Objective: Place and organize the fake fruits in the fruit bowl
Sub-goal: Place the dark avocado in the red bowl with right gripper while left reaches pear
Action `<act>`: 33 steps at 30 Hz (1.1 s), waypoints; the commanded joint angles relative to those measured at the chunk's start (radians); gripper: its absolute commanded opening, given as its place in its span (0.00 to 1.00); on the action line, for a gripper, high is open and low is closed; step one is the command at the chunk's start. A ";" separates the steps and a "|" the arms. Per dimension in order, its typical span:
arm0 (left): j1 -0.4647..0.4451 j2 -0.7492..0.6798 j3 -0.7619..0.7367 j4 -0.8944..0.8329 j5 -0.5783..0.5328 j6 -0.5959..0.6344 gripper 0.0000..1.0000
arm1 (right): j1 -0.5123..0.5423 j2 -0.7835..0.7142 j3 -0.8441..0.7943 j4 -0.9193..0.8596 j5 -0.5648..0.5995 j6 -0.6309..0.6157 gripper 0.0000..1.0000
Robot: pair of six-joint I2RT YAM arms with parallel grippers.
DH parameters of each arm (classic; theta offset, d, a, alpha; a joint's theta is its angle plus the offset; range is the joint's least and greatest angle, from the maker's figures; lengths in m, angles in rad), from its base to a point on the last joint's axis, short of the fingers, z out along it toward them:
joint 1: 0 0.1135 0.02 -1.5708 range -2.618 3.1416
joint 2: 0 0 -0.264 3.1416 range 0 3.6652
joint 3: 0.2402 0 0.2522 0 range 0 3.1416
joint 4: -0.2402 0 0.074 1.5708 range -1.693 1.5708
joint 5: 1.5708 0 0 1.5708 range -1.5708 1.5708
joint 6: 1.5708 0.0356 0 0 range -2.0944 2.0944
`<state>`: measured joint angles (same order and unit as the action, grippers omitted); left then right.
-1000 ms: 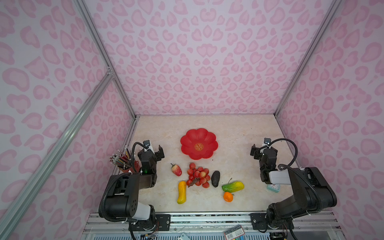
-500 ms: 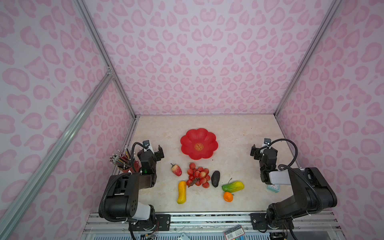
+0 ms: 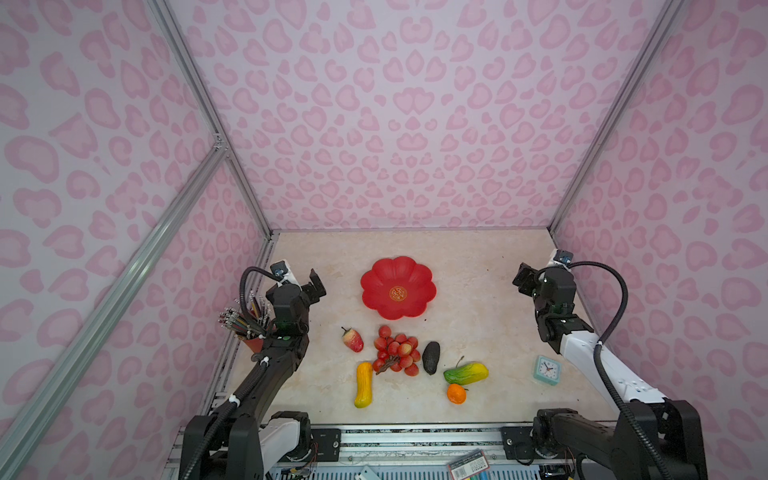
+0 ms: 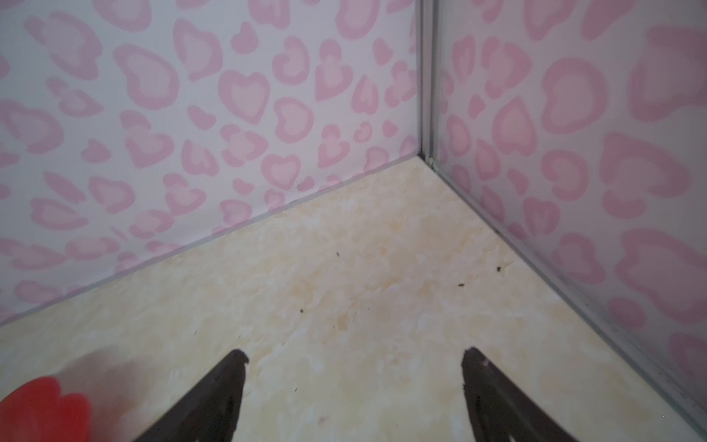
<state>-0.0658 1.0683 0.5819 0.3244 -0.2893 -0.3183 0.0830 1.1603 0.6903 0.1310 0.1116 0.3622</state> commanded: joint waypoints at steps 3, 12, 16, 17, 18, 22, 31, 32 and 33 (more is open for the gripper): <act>-0.002 -0.129 0.041 -0.350 0.087 -0.227 0.98 | 0.229 0.031 0.050 -0.347 -0.080 0.135 0.84; 0.000 -0.259 0.010 -0.413 0.106 -0.212 0.97 | 0.660 0.185 0.010 -0.351 -0.103 0.412 0.78; 0.000 -0.275 0.021 -0.437 0.096 -0.202 0.97 | 0.748 0.270 0.041 -0.353 -0.098 0.470 0.76; 0.000 -0.281 0.018 -0.438 0.091 -0.202 0.97 | 0.759 0.291 0.046 -0.350 -0.098 0.483 0.75; 0.000 -0.286 0.015 -0.440 0.085 -0.203 0.97 | 0.765 0.308 0.048 -0.338 -0.109 0.491 0.74; 0.000 -0.314 0.000 -0.453 0.064 -0.209 0.97 | 0.787 0.359 0.052 -0.295 -0.148 0.523 0.63; 0.000 -0.363 -0.035 -0.471 0.053 -0.228 0.97 | 0.788 0.378 0.066 -0.315 -0.106 0.540 0.39; 0.001 -0.361 -0.035 -0.478 0.055 -0.231 0.97 | 0.787 0.359 0.072 -0.332 -0.083 0.536 0.39; 0.000 -0.360 -0.035 -0.486 0.059 -0.233 0.97 | 0.785 0.333 0.079 -0.359 -0.053 0.523 0.39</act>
<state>-0.0662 0.7105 0.5491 -0.1410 -0.2211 -0.5385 0.8703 1.5242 0.7536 -0.1795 -0.0135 0.8974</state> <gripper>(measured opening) 0.967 0.405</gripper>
